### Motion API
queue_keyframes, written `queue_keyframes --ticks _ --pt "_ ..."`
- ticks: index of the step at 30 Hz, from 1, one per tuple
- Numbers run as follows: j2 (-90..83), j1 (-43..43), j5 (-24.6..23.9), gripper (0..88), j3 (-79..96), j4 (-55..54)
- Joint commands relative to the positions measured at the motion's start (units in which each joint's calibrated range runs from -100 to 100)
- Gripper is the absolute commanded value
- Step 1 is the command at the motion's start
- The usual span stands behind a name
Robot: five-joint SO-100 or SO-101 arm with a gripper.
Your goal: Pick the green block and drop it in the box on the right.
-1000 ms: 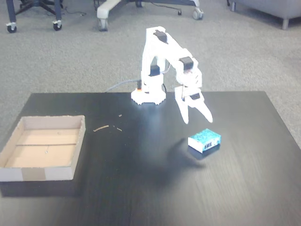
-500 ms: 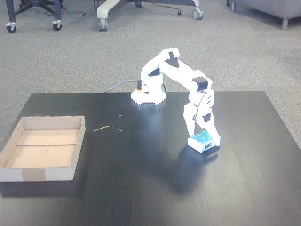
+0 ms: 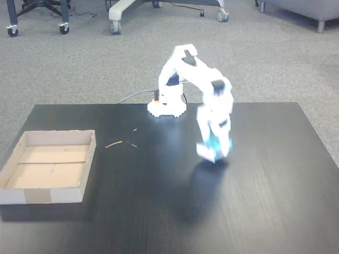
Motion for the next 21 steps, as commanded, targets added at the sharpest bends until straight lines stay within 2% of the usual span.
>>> queue_keyframes --ticks 1,4,6,8,10,13,15,17,18,21 --pt "-35.6 3.0 0.1 26.9 19.4 0.5" --pt "-61.5 11.8 0.8 27.0 34.4 0.5" --pt "-71.4 25.0 2.4 27.7 38.7 -1.4" --pt "-72.6 38.9 4.0 28.7 39.9 -6.2" --pt "-67.1 48.5 4.8 29.0 37.4 -9.2" --pt "-53.8 58.4 3.2 28.5 26.1 -10.6" --pt "-39.3 63.1 2.5 28.7 7.7 -4.8" --pt "-25.4 66.1 2.2 28.4 -9.8 -3.5" --pt "-18.1 66.4 2.1 28.5 -17.6 -3.5" --pt "7.1 64.9 1.4 29.1 -51.5 6.1"
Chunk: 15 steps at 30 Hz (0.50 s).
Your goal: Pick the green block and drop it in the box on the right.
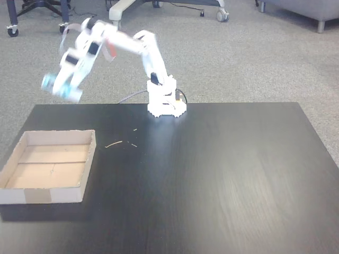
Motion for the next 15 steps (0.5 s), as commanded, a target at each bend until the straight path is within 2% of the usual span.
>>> queue_keyframes --ticks 1,3,5,8,11,15 --pt "28.9 -1.4 -1.0 29.1 -42.9 8.9" --pt "36.9 -2.7 -1.7 29.1 -52.0 7.9" --pt "39.5 -3.6 -2.1 29.1 -51.5 2.7" --pt "41.5 -4.4 -2.5 30.8 -47.3 -7.5" --pt "44.3 -5.0 -1.6 31.0 -46.1 -10.0" --pt "43.7 -3.8 0.3 31.3 -35.2 -18.7"
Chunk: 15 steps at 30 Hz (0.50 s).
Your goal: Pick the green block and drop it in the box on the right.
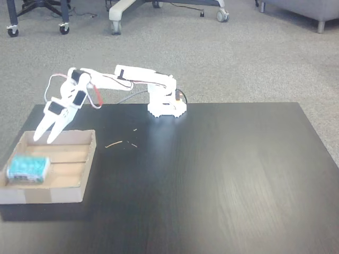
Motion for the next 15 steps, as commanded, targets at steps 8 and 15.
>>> queue_keyframes --ticks 8,15 --pt "-31.0 -3.8 -1.1 56.7 25.1 15.6" --pt "-88.5 -20.1 -4.8 33.1 67.3 20.9"
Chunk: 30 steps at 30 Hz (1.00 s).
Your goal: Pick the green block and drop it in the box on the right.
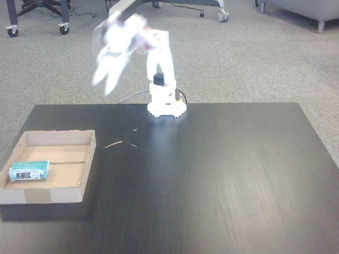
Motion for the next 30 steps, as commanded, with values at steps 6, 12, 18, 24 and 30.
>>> queue_keyframes --ticks 6,12,18,24,30 --pt "-70.8 -15.0 -5.0 16.2 58.1 -16.1" --pt "-86.8 -15.7 -8.6 0.1 102.5 -42.8" --pt "-94.6 -22.2 -7.6 0.1 131.4 -61.8" --pt "-100.1 -25.5 -7.2 0.1 134.6 -52.2" --pt "-100.2 -29.3 -6.8 0.1 134.6 -45.3"
